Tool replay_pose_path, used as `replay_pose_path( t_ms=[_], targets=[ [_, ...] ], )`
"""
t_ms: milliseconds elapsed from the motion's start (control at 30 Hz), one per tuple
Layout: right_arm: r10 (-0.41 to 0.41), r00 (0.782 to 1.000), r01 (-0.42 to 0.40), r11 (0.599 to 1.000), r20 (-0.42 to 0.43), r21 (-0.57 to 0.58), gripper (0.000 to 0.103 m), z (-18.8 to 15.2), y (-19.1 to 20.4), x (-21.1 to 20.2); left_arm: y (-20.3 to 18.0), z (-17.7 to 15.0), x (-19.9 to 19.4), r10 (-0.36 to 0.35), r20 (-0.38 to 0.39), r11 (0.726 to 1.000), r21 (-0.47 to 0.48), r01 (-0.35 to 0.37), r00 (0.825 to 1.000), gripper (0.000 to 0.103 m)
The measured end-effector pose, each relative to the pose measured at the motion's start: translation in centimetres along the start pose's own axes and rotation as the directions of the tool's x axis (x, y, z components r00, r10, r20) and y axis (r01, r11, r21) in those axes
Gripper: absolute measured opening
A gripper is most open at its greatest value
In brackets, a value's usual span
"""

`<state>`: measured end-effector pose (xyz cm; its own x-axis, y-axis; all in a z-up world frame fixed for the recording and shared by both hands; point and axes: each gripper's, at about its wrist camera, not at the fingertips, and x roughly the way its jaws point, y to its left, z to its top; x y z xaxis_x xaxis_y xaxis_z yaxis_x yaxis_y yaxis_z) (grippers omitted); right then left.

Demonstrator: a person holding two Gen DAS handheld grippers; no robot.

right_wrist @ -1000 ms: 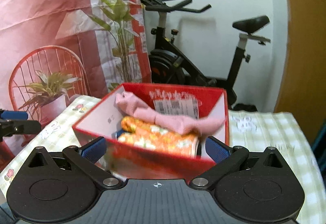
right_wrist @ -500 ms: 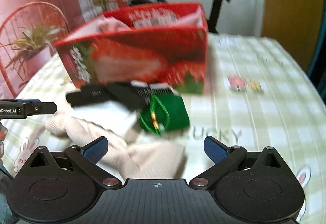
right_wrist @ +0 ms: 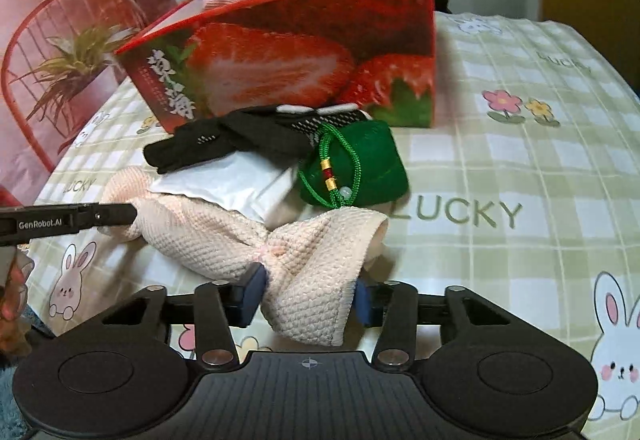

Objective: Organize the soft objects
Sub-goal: 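Grasp the beige towel with the left gripper while the right gripper grasps its other end, then lift the beige towel with both grippers over the red box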

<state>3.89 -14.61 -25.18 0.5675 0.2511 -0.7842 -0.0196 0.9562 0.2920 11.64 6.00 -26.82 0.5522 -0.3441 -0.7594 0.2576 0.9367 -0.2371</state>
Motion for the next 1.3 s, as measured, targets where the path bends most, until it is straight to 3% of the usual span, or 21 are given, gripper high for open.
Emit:
replay_pose_path(
  t_ms=[267,333,400,833,967,1133,1300],
  targets=[
    [0.034,0.999,-0.036,0.998,0.032,0.06,0.043,0.7,-0.3,0.2,1.0,-1.0,-0.9,0.018,0.015,0.998,-0.06,-0.017,1.0,0.024],
    [0.033,0.998,-0.037,0.995,0.051,0.088,0.038,0.5,-0.7,0.1,0.9,-1.2,-0.8,0.023,0.019,0.998,-0.059,-0.022,1.0,0.024],
    [0.016,0.998,-0.022,0.993,0.055,0.117,0.022,0.3,-1.3,0.3,0.9,-1.5,-0.7,0.024,0.022,0.998,-0.06,-0.023,0.999,0.024],
    [0.001,0.997,-0.009,0.996,0.079,0.093,0.021,-1.1,-1.2,0.6,0.6,-1.5,-0.1,0.033,0.031,0.998,-0.056,-0.031,0.999,0.028],
    [0.015,0.997,-0.022,0.995,0.08,0.092,0.016,-1.1,-1.0,0.2,0.4,-1.5,-0.4,0.029,0.041,0.999,-0.044,-0.027,0.999,0.02],
    [0.041,0.992,-0.05,0.996,0.118,0.076,0.015,-0.7,-0.5,-1.4,-0.2,-1.1,-1.9,0.014,0.092,1.0,-0.013,-0.013,0.996,0.018],
    [0.058,0.981,-0.066,0.997,0.183,0.038,0.015,0.3,0.1,-3.7,-0.9,0.2,-4.8,-0.007,0.189,1.0,0.006,0.006,0.982,0.018]
  ],
)
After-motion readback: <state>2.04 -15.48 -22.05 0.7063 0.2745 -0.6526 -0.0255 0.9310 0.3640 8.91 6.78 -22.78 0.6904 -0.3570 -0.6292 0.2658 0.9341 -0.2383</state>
